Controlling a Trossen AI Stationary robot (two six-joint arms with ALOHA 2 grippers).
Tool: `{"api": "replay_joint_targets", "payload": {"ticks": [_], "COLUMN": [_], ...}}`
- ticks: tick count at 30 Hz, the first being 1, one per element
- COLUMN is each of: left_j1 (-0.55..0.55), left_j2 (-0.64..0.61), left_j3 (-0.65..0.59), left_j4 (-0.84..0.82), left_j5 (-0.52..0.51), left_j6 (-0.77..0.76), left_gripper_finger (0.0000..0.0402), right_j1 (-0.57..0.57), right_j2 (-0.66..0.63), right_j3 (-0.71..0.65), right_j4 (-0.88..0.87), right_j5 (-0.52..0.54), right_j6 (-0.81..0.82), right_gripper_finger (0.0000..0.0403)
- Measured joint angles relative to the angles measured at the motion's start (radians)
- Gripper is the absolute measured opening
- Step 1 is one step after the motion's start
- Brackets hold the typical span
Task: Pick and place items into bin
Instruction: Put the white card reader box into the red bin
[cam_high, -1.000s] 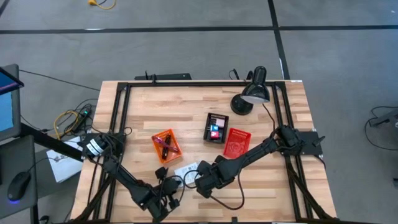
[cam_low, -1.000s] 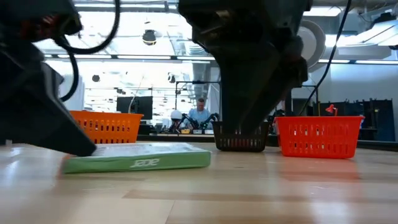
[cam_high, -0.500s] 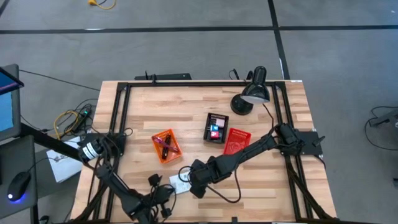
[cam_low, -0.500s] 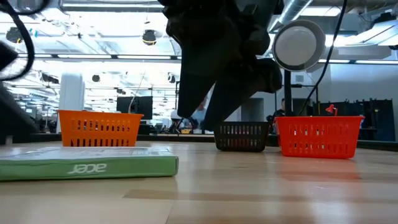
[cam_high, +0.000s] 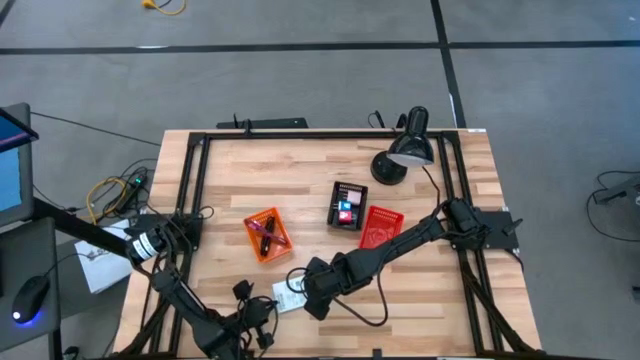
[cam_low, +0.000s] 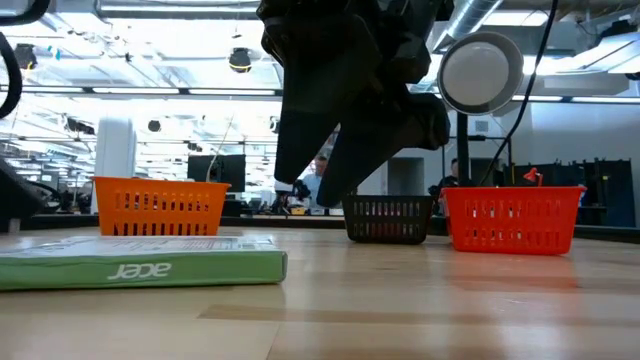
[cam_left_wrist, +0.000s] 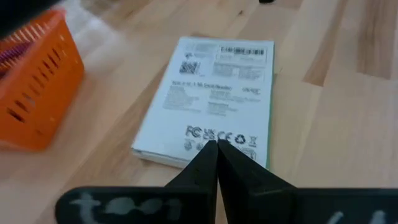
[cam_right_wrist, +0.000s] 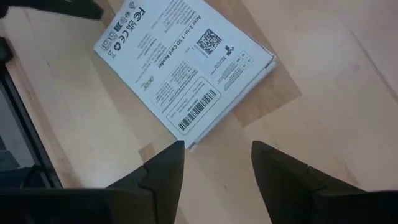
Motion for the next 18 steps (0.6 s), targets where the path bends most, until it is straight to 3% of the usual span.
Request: {"api": "replay_joint_targets", "payload": {"ticks": [11,18], "left_j1": [0.006,0.002], "left_j2": [0.003,0.0], "left_j3": [-0.059,-0.099], "left_j4": [0.05,0.106], "left_j5": [0.077,0.064], "left_j6": [-0.044,-0.064], "left_gripper_finger": [0.0,0.0], "right_j1": [0.0,0.0], "right_j2": [0.001,0.001], "right_j3": [-0.001,-0.001], "right_j4": [0.013,0.054], "right_j5": [-0.004,-0.051], "right_j6": [-0.001,-0.011], "right_gripper_finger": [0.0178,0.0178]}}
